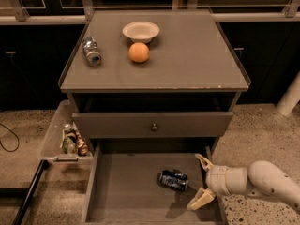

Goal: Place pepsi can into middle drawer

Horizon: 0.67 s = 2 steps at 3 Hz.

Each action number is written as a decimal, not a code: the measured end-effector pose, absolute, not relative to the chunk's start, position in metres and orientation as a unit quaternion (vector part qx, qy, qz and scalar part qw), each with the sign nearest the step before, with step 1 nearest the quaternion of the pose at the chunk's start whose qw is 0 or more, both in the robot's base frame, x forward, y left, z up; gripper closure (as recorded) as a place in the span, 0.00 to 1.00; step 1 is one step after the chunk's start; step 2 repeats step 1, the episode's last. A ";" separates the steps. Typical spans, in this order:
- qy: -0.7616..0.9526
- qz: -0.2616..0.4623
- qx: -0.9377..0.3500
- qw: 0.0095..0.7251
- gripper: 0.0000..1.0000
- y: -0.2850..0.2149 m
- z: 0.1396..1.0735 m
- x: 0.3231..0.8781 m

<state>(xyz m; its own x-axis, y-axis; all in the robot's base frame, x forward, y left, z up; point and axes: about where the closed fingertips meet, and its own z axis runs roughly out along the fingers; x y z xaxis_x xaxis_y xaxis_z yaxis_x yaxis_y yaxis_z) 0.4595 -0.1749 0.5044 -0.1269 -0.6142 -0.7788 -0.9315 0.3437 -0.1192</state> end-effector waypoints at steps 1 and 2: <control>0.709 0.206 -0.532 0.414 0.00 -0.183 0.520 0.453; 0.709 0.206 -0.532 0.414 0.00 -0.183 0.520 0.453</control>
Offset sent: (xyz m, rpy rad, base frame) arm 0.0000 0.0000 0.0000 0.0000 0.0000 0.0000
